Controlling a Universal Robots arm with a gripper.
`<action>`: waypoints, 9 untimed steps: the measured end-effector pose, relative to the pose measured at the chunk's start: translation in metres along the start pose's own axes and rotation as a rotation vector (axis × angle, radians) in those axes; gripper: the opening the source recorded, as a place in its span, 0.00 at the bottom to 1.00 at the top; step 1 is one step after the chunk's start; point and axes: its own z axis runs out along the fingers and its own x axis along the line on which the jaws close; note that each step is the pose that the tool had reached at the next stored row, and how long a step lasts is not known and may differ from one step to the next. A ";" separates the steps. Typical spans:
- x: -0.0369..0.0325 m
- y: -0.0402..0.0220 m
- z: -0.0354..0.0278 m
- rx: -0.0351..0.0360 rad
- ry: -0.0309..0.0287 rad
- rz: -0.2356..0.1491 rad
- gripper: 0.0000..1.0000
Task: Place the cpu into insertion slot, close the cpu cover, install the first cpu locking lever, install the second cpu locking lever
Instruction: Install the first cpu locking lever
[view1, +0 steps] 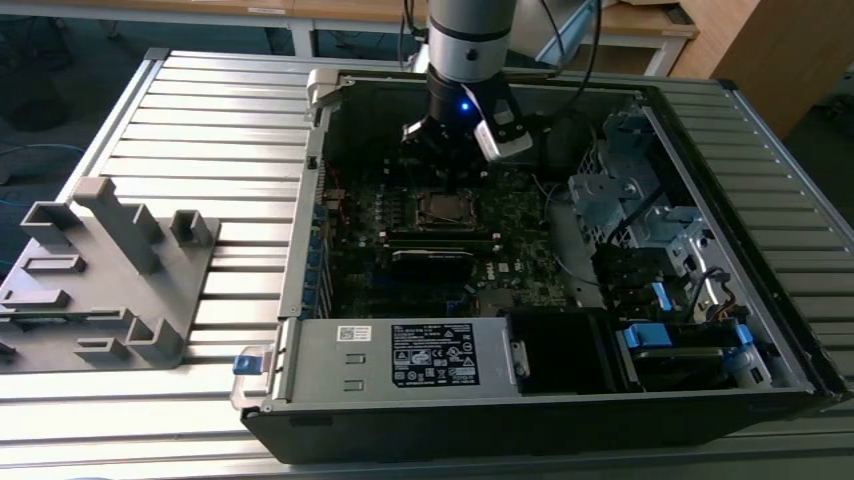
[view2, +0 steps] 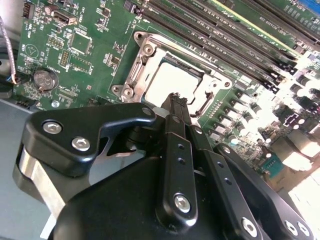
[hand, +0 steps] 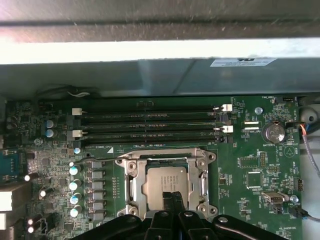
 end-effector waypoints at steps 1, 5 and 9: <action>0.0000 0.0000 -0.0015 0.0000 0.0000 0.000 0.11; -0.0002 0.0001 -0.0044 -0.0003 -0.0001 0.000 0.11; -0.0002 0.0001 -0.0046 -0.0001 0.0000 0.000 0.11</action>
